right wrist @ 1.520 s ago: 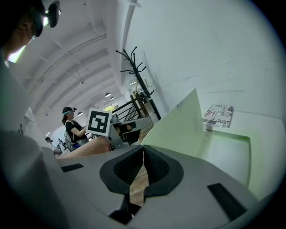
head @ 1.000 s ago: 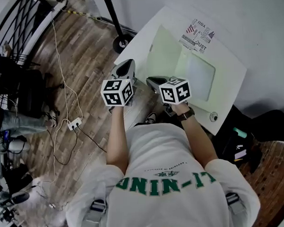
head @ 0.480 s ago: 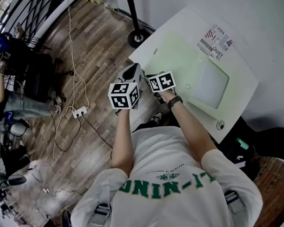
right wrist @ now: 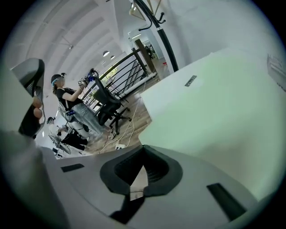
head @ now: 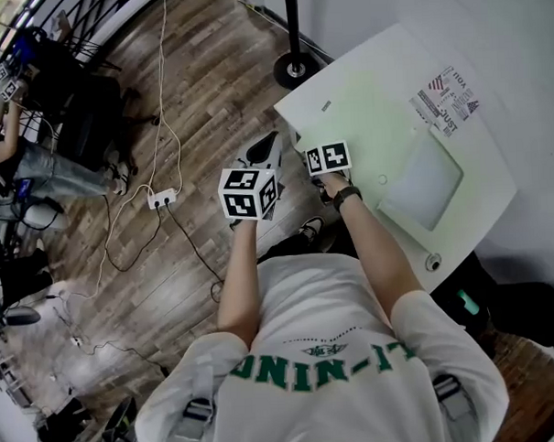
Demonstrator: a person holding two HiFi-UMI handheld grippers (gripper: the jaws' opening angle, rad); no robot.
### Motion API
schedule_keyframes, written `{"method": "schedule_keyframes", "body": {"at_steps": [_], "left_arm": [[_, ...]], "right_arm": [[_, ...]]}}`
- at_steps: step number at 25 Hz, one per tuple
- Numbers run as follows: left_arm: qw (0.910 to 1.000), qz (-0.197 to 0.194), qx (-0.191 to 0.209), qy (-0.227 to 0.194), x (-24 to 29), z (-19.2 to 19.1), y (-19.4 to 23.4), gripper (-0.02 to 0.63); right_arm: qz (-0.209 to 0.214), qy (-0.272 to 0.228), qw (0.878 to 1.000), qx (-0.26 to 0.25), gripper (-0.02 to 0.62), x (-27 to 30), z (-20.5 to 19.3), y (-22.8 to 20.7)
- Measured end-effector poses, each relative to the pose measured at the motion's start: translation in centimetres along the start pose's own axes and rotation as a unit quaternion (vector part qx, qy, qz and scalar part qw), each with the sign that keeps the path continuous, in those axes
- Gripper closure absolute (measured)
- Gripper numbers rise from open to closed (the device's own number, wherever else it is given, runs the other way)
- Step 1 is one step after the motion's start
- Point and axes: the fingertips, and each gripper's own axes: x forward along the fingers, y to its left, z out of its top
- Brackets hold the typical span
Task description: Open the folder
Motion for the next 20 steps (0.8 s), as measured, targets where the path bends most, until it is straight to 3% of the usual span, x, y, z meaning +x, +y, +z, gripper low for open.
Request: {"method": "schedule_keyframes", "body": {"at_steps": [4,9,15,20], "left_arm": [[1.0000,0.001,-0.003,0.004,-0.2,-0.3,0.5,0.591],[0.9999,-0.012,0.004,0.007,0.9,0.2,-0.5,0.591],[0.9984,-0.049,0.027,-0.004,3.4,2.4,-3.8,0.591],[0.9931,-0.105,0.053,0.000,6.0,4.1,-8.9,0.592]], "right_arm": [[0.012,0.003,1.000,0.028,0.581,0.3,-0.3,-0.2],[0.030,-0.008,0.999,0.022,0.581,-0.9,0.1,0.4],[0.042,-0.103,0.994,0.025,0.581,-8.1,2.8,0.8],[0.004,-0.195,0.979,0.063,0.581,-15.6,4.2,-2.9]]}}
